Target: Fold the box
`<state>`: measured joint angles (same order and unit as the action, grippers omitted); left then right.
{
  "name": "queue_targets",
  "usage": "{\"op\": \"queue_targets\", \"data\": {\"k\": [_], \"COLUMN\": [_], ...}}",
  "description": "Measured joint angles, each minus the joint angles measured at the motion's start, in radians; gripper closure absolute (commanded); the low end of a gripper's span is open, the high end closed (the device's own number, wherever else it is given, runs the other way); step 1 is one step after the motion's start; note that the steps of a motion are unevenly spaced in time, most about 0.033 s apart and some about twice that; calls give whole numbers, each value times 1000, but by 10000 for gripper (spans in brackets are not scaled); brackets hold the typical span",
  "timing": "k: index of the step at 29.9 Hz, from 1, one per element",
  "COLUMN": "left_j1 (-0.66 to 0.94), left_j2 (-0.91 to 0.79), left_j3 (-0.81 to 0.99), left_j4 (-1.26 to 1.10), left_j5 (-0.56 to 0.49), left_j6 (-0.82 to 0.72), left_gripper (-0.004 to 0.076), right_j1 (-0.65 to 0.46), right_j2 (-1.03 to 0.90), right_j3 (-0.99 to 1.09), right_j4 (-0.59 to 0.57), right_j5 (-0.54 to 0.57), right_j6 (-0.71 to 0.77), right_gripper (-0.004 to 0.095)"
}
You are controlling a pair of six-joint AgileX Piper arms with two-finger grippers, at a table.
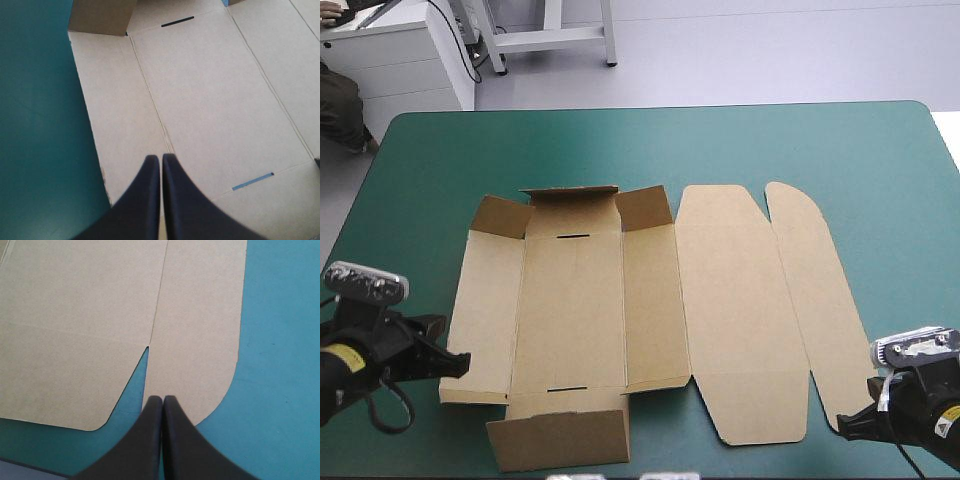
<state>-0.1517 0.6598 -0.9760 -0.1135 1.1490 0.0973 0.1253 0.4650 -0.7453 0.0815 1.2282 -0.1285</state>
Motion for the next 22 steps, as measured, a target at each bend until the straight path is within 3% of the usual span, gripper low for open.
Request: {"op": "queue_targets", "data": {"k": [4,13,22], "left_j1": [0,17,231], "left_j2": [142,382,499], "left_j3": [-70,-107,-107], "left_j4": [-22,-336,-596], "left_j5": [-8,-24,64], "left_j6": [42,268,498], "left_gripper": [706,706,706], "right_j1": [-1,-3,-3], "right_j2": [0,0,0], "right_j3": [0,0,0], "right_j4": [0,0,-4], "right_j5": [0,2,4], "right_j6": [0,0,-7], "right_gripper": [928,928,928]}}
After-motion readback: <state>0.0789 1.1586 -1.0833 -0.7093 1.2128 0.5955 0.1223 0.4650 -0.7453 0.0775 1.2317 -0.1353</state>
